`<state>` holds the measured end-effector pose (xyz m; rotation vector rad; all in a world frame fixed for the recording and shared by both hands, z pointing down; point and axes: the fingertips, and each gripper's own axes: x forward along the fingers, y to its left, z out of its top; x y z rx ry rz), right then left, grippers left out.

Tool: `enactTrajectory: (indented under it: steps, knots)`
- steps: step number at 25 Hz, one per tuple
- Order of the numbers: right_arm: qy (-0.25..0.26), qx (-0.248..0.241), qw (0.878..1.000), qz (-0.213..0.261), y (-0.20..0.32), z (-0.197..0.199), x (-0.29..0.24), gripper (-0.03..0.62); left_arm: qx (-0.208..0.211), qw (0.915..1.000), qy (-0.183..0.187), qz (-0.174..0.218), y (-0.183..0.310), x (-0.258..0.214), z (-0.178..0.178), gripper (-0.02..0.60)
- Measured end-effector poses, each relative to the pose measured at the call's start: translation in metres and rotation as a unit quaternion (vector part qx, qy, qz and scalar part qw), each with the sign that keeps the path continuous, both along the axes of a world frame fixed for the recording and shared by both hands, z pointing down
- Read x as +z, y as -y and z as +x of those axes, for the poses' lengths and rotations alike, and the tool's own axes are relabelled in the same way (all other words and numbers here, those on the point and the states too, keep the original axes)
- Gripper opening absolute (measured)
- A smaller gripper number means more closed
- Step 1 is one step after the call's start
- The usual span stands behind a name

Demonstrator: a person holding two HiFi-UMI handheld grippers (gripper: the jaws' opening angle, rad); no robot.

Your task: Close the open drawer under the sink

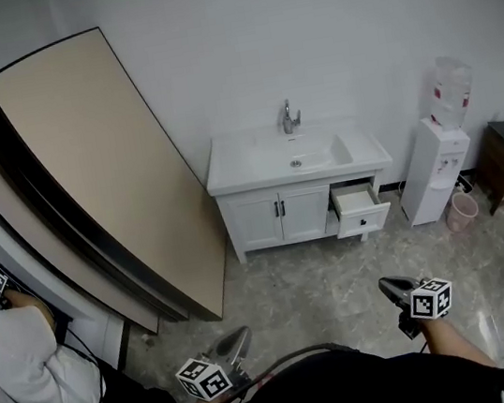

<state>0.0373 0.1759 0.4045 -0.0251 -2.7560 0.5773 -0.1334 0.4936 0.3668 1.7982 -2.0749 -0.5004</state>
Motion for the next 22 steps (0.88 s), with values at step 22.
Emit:
enactTrajectory:
  steps: [22]
  knots:
    - [0.033, -0.089, 0.995, 0.015, 0.252, -0.163, -0.025, 0.002, -0.082, 0.9962, 0.022, 0.018, 0.235, -0.03, -0.1, 0.0]
